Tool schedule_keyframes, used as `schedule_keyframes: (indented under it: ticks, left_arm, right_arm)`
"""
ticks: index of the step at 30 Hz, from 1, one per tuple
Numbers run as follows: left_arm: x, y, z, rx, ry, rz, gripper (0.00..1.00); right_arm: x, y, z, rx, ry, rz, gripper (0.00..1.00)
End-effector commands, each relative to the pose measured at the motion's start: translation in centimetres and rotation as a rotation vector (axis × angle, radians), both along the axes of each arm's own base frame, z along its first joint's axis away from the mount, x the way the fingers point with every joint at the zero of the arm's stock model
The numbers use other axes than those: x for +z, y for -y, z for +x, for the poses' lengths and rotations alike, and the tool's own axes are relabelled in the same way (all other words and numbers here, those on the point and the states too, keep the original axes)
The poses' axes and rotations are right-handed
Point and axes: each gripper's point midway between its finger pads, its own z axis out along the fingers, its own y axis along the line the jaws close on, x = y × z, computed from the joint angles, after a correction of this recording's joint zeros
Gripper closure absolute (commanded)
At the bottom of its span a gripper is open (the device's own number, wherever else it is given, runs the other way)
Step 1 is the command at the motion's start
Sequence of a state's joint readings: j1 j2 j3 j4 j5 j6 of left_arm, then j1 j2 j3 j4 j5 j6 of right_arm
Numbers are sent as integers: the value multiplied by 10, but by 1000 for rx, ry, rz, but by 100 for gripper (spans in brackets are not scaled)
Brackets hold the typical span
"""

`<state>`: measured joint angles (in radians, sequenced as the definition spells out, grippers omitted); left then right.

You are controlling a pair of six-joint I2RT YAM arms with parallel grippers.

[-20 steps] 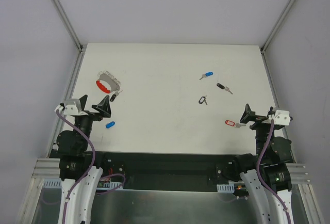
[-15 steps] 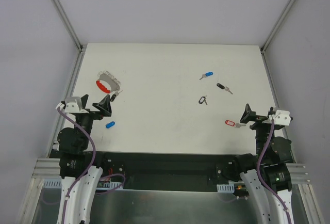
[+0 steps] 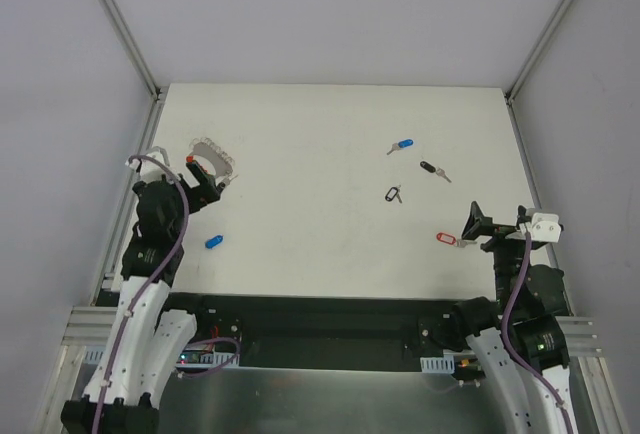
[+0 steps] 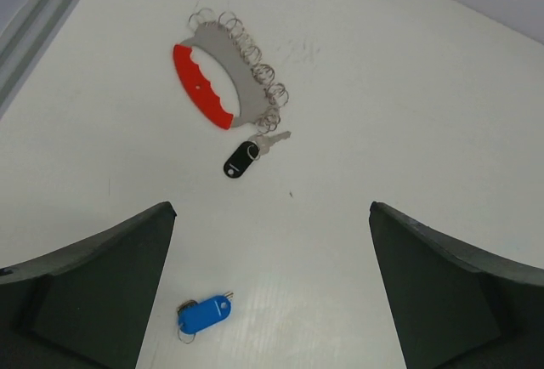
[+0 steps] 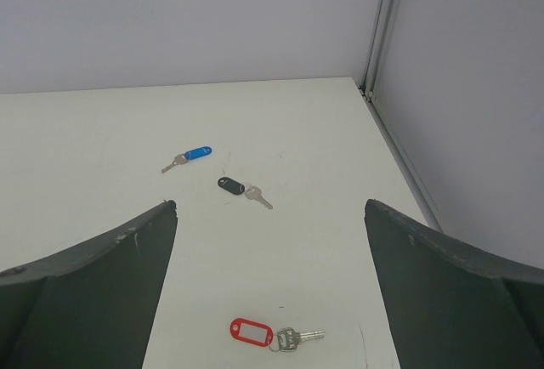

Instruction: Put the keys on the keyring

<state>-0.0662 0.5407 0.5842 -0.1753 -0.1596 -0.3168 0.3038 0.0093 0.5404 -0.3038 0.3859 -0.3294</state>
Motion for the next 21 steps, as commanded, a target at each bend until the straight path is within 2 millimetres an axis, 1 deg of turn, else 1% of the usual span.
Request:
schedule_keyframes:
  ticks: [1,2,3,4,5,6,7,8,9,10,11,13,14,15,16,17,18,19,20,21]
  left_arm:
    - [-13,-10,17,150,-131,-113,1]
    - [-10,-9,23,156,-138,-126,1]
    - [-24,-8,32,170,-200,-128,1]
    - [-28,-7,38,181,-221,-144,1]
    - [-24,-6,46,185,-224,-153,1]
    - [-41,-5,56,194,-290,-154,1]
    - [-43,-3,63,194,-308,-160,1]
    - [-34,-1,75,188,-304,-164,1]
    - [-51,2,85,178,-365,-160,2]
    - [-54,3,92,173,-381,-156,3]
    - [-59,4,106,177,-407,-153,7]
    - [-67,3,118,182,-435,-149,10]
    - [-74,4,130,184,-459,-145,12]
    - [-78,4,135,183,-471,-144,17]
    - [-81,3,140,180,-481,-142,19]
    - [-90,4,150,179,-503,-139,22]
    - [-95,4,154,179,-516,-142,30]
    - [-99,5,158,172,-529,-150,32]
    - [-108,5,165,168,-550,-154,34]
    - [-111,7,169,162,-557,-159,35]
  right_arm:
    - [29,7,-28,16,162,63,4]
    - [30,6,-28,22,167,63,4]
    - [31,5,-29,28,173,64,4]
    - [31,4,-30,36,177,63,4]
    - [31,4,-30,39,180,60,4]
    - [31,2,-30,49,180,58,4]
    - [32,2,-31,49,182,56,4]
    - [32,2,-31,52,185,57,4]
    - [32,1,-32,56,185,55,4]
    - [32,1,-32,59,186,56,4]
    - [32,1,-33,59,189,55,4]
    - [33,0,-33,65,194,56,4]
    - [33,0,-33,69,194,54,4]
    - [34,-1,-34,75,201,56,4]
    - [34,-1,-34,77,201,56,4]
    - [35,-2,-35,83,206,57,4]
    - [35,-2,-35,84,206,56,4]
    - [35,-3,-35,88,208,55,4]
    - [35,-4,-35,93,208,55,4]
    - [36,-4,-36,96,209,54,4]
